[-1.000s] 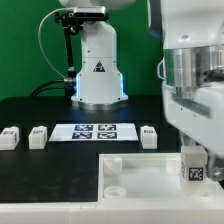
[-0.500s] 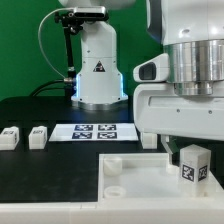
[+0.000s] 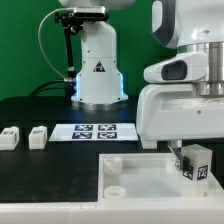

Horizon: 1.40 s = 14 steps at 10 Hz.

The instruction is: Assemble one leg

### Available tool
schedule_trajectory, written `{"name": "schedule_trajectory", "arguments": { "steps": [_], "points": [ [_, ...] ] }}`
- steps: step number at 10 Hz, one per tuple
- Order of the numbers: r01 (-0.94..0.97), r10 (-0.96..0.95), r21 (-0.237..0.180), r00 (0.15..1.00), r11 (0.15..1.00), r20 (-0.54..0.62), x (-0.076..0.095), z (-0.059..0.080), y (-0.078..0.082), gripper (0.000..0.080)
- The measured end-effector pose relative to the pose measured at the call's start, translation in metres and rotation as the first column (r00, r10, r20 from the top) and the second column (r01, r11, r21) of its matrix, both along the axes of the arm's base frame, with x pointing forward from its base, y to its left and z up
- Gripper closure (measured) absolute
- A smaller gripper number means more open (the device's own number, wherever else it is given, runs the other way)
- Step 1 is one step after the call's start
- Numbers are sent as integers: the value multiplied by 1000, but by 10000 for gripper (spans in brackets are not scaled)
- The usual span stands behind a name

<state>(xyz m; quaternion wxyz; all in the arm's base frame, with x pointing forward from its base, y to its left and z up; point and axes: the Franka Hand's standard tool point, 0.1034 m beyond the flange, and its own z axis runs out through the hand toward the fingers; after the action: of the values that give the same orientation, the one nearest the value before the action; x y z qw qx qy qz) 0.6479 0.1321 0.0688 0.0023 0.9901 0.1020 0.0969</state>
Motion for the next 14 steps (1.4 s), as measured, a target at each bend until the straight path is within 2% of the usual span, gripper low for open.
{"name": "schedule_trajectory", "arguments": {
  "steps": [3, 4, 5, 6, 7, 8, 9, 10, 12, 13, 14],
  "points": [
    [-22, 22, -7, 1000, 1000, 6, 2, 7, -19, 150],
    [-15, 15, -4, 1000, 1000, 13, 5, 12, -23, 150],
    [-6, 6, -3, 1000, 1000, 12, 4, 10, -23, 150],
    [38, -38, 6, 999, 999, 10, 4, 9, -22, 269],
    [44, -44, 7, 999, 999, 10, 4, 9, -22, 269],
    [112, -112, 23, 994, 993, 7, 4, 9, -22, 454],
    [235, -236, 51, 972, 971, 0, 4, 9, -21, 509],
    [303, -304, 65, 953, 951, -6, 4, 9, -22, 509],
    [506, -506, 104, 862, 856, -29, 4, 8, -23, 509],
    [627, -625, 113, 778, 771, -58, 6, 8, -26, 509],
    [769, -760, 110, 639, 630, -117, 4, 7, -29, 509]
  ]
}}
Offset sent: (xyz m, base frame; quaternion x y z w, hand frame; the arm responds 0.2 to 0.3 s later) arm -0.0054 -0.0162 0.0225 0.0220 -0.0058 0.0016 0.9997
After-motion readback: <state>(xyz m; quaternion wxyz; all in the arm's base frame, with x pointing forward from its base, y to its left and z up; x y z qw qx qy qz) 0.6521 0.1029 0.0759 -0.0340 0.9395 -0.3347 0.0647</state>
